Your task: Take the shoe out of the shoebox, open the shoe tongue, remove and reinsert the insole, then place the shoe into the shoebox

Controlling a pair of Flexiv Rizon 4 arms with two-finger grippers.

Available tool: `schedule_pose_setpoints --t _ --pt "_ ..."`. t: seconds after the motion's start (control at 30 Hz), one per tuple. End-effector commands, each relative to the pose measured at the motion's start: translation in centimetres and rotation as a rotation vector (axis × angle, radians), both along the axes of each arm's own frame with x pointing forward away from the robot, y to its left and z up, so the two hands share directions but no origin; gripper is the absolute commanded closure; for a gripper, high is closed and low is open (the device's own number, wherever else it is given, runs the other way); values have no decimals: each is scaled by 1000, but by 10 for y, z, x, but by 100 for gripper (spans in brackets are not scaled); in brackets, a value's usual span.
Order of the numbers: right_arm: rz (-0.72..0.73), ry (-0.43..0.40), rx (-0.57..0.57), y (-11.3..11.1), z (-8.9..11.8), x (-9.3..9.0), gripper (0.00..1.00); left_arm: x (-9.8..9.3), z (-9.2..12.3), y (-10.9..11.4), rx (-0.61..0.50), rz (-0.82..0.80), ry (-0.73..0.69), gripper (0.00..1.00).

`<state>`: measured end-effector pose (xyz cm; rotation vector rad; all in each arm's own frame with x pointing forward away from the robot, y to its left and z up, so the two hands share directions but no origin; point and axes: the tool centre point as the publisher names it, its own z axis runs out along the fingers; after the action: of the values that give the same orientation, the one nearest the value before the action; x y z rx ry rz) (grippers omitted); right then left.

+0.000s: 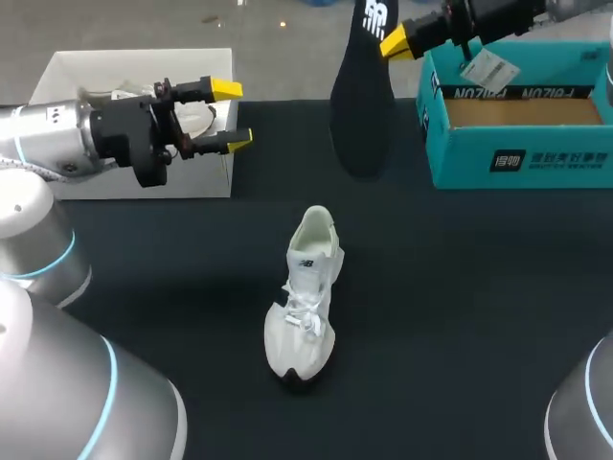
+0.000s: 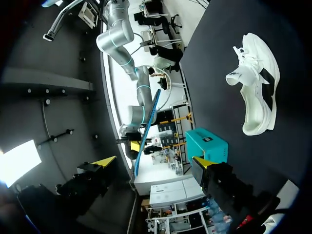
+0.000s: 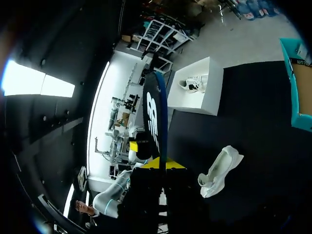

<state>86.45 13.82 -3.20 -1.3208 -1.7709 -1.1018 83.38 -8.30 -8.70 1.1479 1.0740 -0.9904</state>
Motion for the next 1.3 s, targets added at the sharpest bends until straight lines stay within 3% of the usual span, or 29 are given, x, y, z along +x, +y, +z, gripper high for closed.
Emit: schedule_pose_setpoints --t 0.03,0.23,0.43,0.5,0.67,0.77,0.83,0.9,0.93,1.0,1.03,1.07,1.1,1.3 --pt "37 46 -7 17 0 40 100 16 6 -23 -17 -48 -34 0" --pt "58 103 -17 25 -3 54 100 19 10 -46 -61 -120 -61 0" --pt "88 133 -35 38 -5 54 100 21 11 -66 -74 -173 -96 1" --pt "81 148 -30 44 -7 52 100 22 11 -72 -80 -174 -112 6" --pt "52 189 -9 54 -15 43 100 23 11 -83 -106 -168 -143 30" --pt "42 198 -11 57 -19 37 100 24 9 -86 -104 -168 -155 55" --pt "24 202 -11 57 -21 35 100 23 8 -88 -109 -165 -156 62" --pt "18 203 -9 56 -22 34 100 24 7 -89 -118 -161 -147 90" --pt "8 201 -7 56 -22 33 100 24 6 -90 -120 -160 -147 100" --pt "-10 194 9 55 -21 32 100 25 6 -92 -129 -156 -147 100" --pt "-25 193 15 53 -20 32 87 25 6 -92 -137 -152 -147 100" --pt "-37 185 26 51 -19 31 27 25 6 -93 -142 -149 -145 100" --pt "-59 170 56 49 -17 31 0 25 6 -92 -145 -146 -145 100" --pt "-73 117 120 31 -15 19 0 29 9 -87 -147 -138 -154 100"
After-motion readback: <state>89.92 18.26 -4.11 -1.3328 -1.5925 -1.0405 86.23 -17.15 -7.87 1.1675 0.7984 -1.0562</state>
